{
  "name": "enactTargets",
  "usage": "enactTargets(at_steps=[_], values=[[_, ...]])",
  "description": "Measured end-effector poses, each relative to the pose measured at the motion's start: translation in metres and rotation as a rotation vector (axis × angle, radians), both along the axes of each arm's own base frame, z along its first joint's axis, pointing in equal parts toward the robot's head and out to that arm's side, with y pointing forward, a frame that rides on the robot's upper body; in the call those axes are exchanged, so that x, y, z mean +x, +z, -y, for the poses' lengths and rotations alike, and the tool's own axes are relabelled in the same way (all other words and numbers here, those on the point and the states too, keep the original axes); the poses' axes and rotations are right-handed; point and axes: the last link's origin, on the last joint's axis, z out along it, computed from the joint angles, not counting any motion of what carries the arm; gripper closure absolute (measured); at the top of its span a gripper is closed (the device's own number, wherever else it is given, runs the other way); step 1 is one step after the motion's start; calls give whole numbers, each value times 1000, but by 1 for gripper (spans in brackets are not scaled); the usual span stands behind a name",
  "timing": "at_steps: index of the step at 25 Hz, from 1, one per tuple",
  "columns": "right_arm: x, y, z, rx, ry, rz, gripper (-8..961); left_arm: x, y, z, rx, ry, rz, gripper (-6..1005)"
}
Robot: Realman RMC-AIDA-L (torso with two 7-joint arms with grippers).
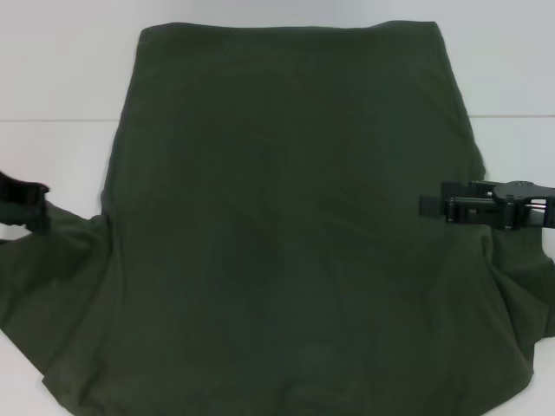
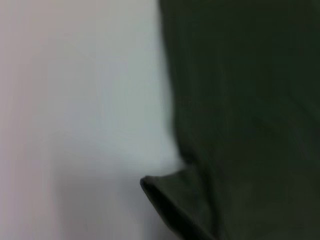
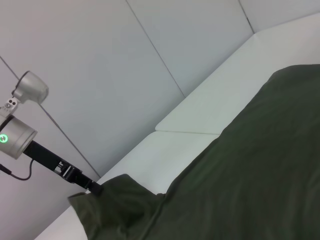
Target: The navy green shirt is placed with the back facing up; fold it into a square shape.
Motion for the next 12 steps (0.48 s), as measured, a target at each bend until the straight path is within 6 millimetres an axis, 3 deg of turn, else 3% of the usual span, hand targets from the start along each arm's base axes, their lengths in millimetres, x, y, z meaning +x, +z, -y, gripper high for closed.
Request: enactTargets(at_steps=[12], values=[[0, 0, 0, 0, -3, 1, 12, 50, -51, -7, -107, -22, 51, 951]])
